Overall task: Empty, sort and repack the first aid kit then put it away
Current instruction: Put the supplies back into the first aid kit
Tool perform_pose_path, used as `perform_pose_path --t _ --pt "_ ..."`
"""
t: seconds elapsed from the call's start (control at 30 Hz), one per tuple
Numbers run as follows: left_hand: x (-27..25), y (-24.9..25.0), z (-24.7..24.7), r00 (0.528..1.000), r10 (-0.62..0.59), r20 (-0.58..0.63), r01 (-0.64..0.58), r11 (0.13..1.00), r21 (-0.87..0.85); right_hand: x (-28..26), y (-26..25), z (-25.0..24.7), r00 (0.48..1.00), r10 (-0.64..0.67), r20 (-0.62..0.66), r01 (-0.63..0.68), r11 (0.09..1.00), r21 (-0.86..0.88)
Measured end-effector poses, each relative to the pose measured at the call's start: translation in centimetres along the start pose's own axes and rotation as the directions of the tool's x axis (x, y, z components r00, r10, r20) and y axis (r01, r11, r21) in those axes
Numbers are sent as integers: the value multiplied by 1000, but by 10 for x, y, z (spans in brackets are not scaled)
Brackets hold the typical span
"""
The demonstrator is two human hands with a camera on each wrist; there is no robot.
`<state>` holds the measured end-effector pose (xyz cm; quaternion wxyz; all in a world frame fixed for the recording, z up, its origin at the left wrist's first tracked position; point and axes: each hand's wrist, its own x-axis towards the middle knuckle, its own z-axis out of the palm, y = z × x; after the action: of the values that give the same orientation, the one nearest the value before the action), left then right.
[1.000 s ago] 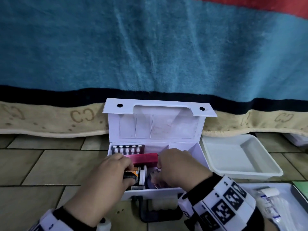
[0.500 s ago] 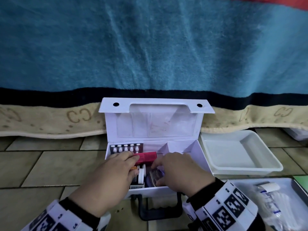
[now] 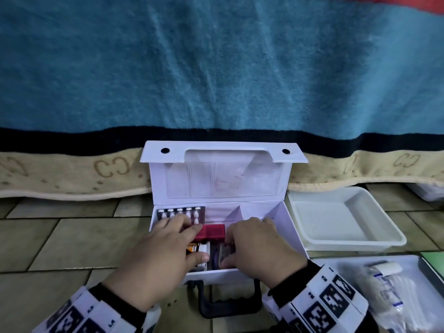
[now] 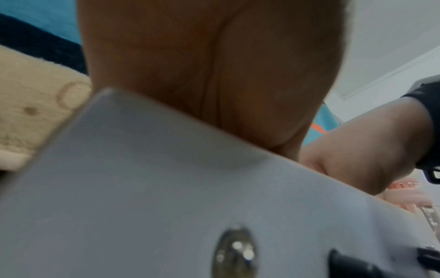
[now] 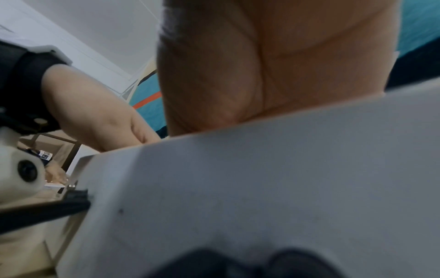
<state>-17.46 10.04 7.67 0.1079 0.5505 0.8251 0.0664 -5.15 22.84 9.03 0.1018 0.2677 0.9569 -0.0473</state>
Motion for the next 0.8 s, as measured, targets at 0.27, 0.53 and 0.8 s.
perform_pose_path --t 0.27,0.53,0.8 --pt "-1 5 0 999 -25 -29 24 999 -35 1 6 -5 998 21 54 -31 980 196" --pt "-1 8 0 999 -38 -25 37 999 -16 -2 3 -5 999 23 26 -27 987 160" --pt "-3 7 -1 999 -37 -31 35 997 -71 -19 7 -10 992 81 -98 -50 958 283"
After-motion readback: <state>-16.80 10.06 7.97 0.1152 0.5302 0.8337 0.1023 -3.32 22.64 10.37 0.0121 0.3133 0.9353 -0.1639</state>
